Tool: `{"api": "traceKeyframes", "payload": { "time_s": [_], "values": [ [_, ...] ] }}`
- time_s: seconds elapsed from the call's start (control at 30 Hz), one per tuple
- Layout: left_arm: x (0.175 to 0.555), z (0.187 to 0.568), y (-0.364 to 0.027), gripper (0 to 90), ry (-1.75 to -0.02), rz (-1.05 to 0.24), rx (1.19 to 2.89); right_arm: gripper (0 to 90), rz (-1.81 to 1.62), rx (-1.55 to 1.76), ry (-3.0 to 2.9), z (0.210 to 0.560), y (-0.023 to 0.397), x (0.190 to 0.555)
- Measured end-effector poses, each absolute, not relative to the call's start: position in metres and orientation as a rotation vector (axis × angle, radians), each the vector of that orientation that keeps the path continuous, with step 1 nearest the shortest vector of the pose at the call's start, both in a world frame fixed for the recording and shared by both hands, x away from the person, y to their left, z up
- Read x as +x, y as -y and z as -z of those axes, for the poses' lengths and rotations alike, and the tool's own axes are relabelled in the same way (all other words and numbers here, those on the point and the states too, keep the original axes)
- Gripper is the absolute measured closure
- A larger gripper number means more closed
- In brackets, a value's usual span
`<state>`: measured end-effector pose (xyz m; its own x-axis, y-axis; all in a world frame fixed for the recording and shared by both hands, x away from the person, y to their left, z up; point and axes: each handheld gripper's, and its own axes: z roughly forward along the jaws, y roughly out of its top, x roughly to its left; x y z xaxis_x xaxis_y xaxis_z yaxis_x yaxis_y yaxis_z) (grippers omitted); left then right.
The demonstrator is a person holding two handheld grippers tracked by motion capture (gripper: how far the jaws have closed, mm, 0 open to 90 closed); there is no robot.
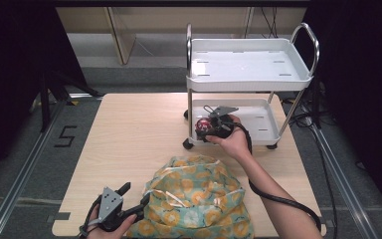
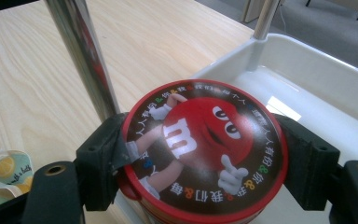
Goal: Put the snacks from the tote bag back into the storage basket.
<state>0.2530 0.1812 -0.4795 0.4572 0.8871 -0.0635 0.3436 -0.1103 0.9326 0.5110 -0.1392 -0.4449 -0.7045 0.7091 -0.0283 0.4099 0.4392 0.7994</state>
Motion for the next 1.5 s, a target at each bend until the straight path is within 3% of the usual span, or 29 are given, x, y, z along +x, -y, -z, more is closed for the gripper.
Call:
{"api": "traceKeyframes", "payload": {
  "time_s": [0.53,1.03,1.5],
  "values": [
    [0.252,0.479,-0.181,26.3,-1.077,-0.664,1.678,25.9,-1.148,0.989,-2.317,0.446,0.138,0.511],
    [0.253,0.479,-0.180,26.2,-1.072,-0.661,1.670,15.7,-1.196,0.954,-2.314,0.444,0.140,0.509],
    [0.252,0.478,-0.180,26.1,-1.067,-0.666,1.664,15.3,-1.199,0.974,-2.285,0.433,0.149,0.495]
  ]
}}
